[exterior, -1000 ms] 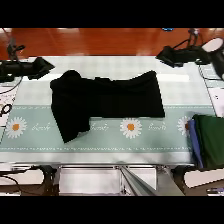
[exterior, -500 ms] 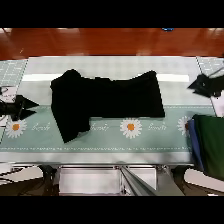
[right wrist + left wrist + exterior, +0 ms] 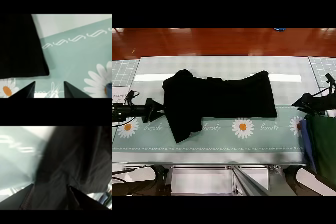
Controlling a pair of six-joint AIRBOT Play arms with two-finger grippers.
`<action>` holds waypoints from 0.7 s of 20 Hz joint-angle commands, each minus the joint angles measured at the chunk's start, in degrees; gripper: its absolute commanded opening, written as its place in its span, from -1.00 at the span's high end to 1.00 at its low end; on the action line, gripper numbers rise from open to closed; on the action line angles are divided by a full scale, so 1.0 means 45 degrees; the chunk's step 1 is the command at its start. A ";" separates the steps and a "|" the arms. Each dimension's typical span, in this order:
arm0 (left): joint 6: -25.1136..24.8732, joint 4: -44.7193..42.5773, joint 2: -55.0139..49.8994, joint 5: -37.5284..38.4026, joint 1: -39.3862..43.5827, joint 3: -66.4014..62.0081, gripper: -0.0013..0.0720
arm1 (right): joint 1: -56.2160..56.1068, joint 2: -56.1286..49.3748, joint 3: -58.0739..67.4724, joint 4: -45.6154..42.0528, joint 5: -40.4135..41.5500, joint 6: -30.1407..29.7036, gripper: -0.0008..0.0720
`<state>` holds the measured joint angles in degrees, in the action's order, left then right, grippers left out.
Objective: Fold the shirts.
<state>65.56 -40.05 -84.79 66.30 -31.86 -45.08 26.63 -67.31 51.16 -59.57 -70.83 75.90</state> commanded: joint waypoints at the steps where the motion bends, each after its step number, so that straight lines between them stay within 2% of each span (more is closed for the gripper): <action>1: 0.0413 -0.0321 -0.0102 -0.0865 0.0661 0.0058 -0.39 | 0.0019 0.0112 -0.0204 0.0015 -0.0019 -0.0068 -0.16; 9: 0.2016 -0.0287 -0.0107 -0.0942 0.1025 -0.0019 -0.39 | 0.0019 0.0112 -0.0204 0.0034 -0.0102 -0.0034 -0.16; 12: 0.2875 -0.0335 -0.0107 -0.0952 0.1520 -0.0019 -0.29 | 0.0019 0.0112 -0.0204 0.0107 -0.0160 -0.0039 -0.16; 13: 0.2987 -0.0325 -0.0107 -0.0967 0.1637 -0.0034 -0.21 | 0.0019 0.0112 -0.0204 0.0112 -0.0160 -0.0044 -0.16; 14: 0.2977 -0.0330 -0.0121 -0.0967 0.1753 -0.0073 0.36 | 0.0019 0.0112 -0.0204 0.0112 -0.0160 -0.0078 -0.16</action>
<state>76.51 -41.95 -85.34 61.45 -25.47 -45.19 26.70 -66.85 50.28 -59.22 -71.31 75.68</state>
